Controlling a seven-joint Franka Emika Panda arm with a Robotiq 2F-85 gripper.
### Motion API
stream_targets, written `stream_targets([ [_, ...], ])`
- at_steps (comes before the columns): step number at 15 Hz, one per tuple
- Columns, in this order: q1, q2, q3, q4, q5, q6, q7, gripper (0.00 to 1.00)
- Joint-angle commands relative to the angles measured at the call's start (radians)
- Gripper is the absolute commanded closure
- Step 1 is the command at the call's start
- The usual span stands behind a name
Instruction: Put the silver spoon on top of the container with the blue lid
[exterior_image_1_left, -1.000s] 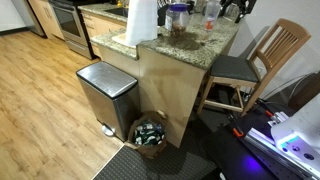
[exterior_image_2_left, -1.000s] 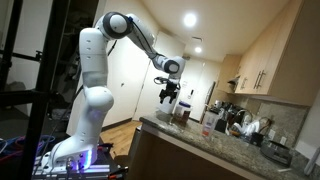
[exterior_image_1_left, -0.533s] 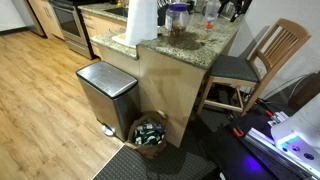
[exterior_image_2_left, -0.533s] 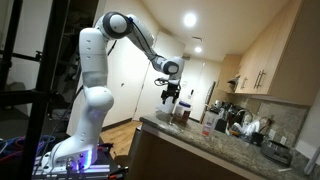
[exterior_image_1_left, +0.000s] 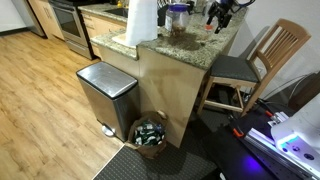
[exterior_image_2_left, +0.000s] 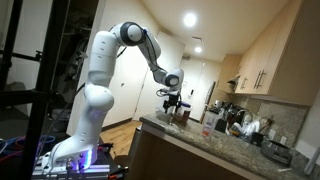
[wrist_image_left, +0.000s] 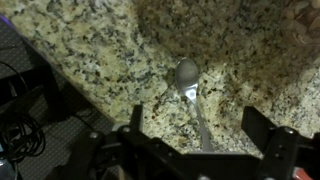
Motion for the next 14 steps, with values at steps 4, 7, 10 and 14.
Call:
stream_targets([
  [4, 0.033, 0.086, -0.032, 0.062, -0.013, -0.022, 0.018, 0.0],
  [7, 0.035, 0.122, -0.039, 0.092, -0.095, -0.068, 0.059, 0.0],
  [10, 0.043, 0.17, -0.048, 0.11, -0.143, -0.067, 0.02, 0.0],
  [14, 0.059, 0.224, -0.056, 0.122, -0.13, -0.031, -0.019, 0.0],
])
